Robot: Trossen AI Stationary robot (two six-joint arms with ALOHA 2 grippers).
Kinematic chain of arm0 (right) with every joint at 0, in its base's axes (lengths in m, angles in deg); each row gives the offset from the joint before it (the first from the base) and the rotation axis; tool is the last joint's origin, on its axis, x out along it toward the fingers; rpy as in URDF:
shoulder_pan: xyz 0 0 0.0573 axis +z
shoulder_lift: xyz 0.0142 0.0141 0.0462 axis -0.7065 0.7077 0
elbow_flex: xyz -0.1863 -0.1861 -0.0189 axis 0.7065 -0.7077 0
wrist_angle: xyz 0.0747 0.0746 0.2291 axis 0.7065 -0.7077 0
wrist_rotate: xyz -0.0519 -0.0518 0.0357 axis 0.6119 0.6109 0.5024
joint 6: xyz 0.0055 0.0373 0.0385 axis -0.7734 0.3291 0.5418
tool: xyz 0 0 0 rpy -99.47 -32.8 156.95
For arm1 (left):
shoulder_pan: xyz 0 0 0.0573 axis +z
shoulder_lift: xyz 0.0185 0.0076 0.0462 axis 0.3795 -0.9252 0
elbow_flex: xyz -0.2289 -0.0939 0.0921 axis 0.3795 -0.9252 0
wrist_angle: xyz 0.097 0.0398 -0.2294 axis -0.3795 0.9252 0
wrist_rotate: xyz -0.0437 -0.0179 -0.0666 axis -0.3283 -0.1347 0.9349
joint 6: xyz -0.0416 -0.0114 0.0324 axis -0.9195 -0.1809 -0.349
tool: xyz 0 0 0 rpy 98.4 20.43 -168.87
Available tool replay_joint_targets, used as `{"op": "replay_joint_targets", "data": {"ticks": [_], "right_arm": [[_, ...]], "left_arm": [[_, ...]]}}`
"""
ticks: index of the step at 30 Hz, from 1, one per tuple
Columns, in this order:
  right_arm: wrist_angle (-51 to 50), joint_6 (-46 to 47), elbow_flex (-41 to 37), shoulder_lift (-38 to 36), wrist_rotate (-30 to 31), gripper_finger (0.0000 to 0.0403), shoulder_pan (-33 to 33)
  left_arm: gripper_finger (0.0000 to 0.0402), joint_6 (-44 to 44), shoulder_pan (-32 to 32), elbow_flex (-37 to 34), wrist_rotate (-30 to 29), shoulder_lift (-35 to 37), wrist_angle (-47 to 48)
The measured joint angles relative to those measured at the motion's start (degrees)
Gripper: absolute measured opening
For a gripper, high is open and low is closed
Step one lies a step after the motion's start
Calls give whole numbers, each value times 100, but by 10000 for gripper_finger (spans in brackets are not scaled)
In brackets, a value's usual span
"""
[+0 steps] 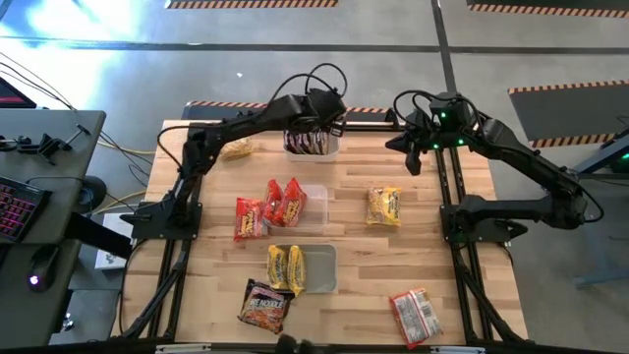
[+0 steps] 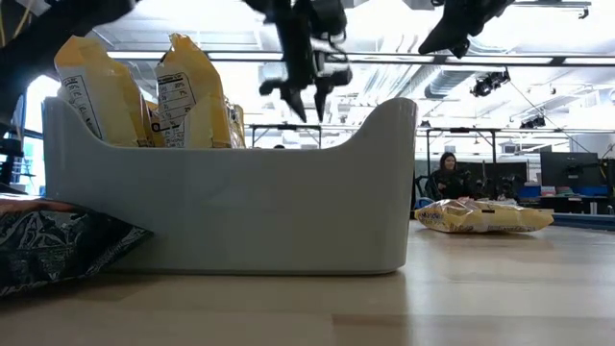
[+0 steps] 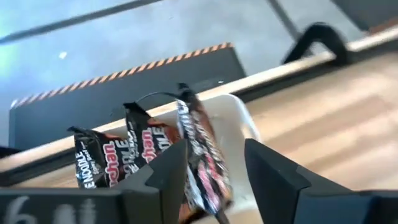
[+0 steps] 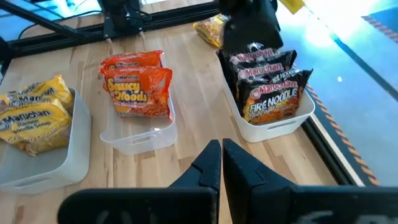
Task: Sort Maruchan noodles
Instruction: Put the orange noodle pack into the transparent bin
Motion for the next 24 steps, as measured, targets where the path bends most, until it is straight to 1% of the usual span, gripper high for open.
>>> {"op": "replay_joint_targets", "data": {"ticks": [3, 6, 9, 13, 15, 17, 19, 21, 24], "right_arm": [[126, -169, 0, 8, -154, 0, 0], [398, -77, -1, 39, -387, 0, 0], [638, -30, -2, 37, -399, 0, 0], [794, 127, -2, 37, -399, 0, 0], [797, 136, -2, 37, -401, 0, 0], [808, 136, -2, 37, -399, 0, 0], [892, 135, -2, 37, -401, 0, 0], [1003, 128, -2, 38, -437, 0, 0], [1138, 112, -2, 82, -533, 0, 2]], "left_arm": [[125, 298, -249, -5, -6, 189, -47], [92, 526, -488, -7, 128, 249, 6], [56, 646, -671, -9, 313, 244, 9], [11, 646, -843, -9, 313, 242, -32], [3, 646, -915, -9, 308, 242, -48], [4, 663, -969, -23, 313, 242, -106], [2, 689, -1034, -237, 414, 259, -456], [1, 614, -1089, -628, 600, 327, -885], [0, 527, -1218, -1401, 835, 491, -2177]]}}
